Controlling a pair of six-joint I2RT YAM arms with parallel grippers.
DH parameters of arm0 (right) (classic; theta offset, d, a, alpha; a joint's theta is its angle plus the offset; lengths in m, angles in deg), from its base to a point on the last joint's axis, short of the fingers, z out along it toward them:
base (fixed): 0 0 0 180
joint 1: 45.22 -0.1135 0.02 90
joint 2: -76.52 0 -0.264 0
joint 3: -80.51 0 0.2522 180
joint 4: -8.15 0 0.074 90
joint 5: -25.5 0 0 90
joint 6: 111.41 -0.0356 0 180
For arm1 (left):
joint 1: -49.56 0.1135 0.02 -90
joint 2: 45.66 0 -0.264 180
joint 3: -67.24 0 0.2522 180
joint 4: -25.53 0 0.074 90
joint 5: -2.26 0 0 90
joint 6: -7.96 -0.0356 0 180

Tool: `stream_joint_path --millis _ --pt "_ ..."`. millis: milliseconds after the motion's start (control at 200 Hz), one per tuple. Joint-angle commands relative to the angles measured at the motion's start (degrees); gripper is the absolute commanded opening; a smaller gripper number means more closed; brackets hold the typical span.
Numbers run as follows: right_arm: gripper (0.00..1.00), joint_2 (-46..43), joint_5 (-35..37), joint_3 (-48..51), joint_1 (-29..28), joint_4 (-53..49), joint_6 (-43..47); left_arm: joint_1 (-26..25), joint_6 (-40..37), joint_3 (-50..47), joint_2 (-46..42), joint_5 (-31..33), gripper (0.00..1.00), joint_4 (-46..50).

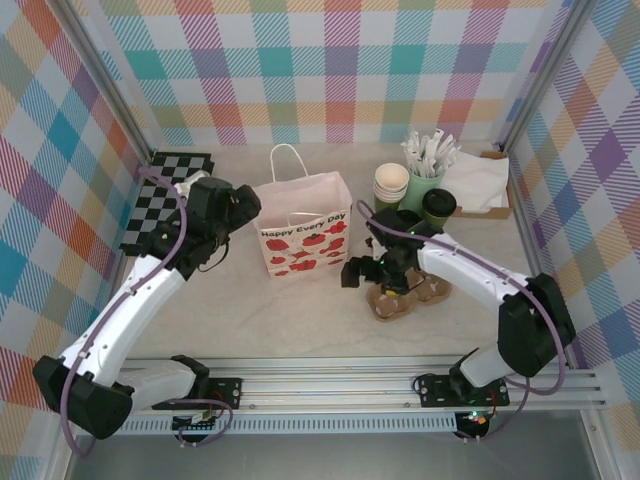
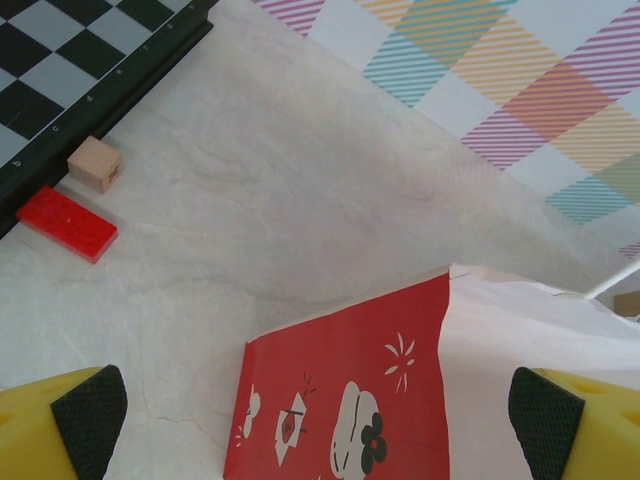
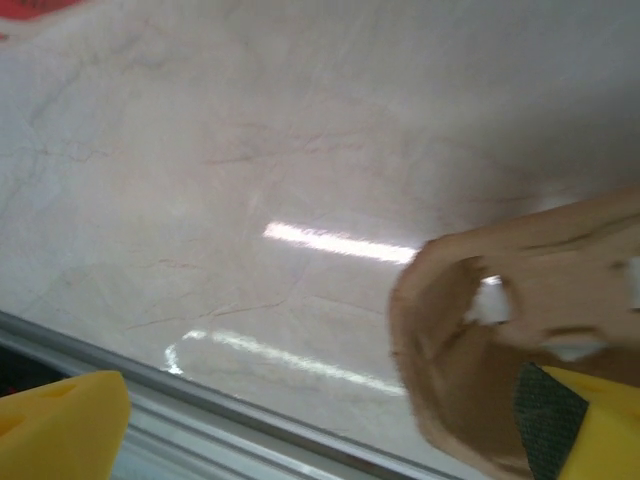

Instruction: Pack the takeout coffee

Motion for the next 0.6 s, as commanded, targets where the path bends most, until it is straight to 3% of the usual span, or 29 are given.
stream_joint_path --millis 0,65,240,370,600 --pt "0.98 -2.05 12.62 -1.48 3.63 -10.81 10.31 0.63 -0.67 -3.12 -2.68 -0.15 1.0 -5.62" --pt "0.94 -1.88 15.03 -1.04 7.04 -13.01 10.95 0.63 0.7 -3.22 -2.46 -0.3 1.0 -5.84" --pt "0.88 -2.08 11.21 3.64 13.06 -8.74 13.48 0.63 1.64 -1.4 -0.66 -0.47 1.0 -4.74" --pt "0.85 -0.38 4.75 5.42 12.5 -4.14 17.75 0.63 2.01 -1.64 -1.02 -1.03 1.0 -5.15" --pt "0.81 5.57 3.67 5.49 4.63 -2.97 14.15 0.63 2.43 -3.7 -2.56 -0.73 1.0 -5.14"
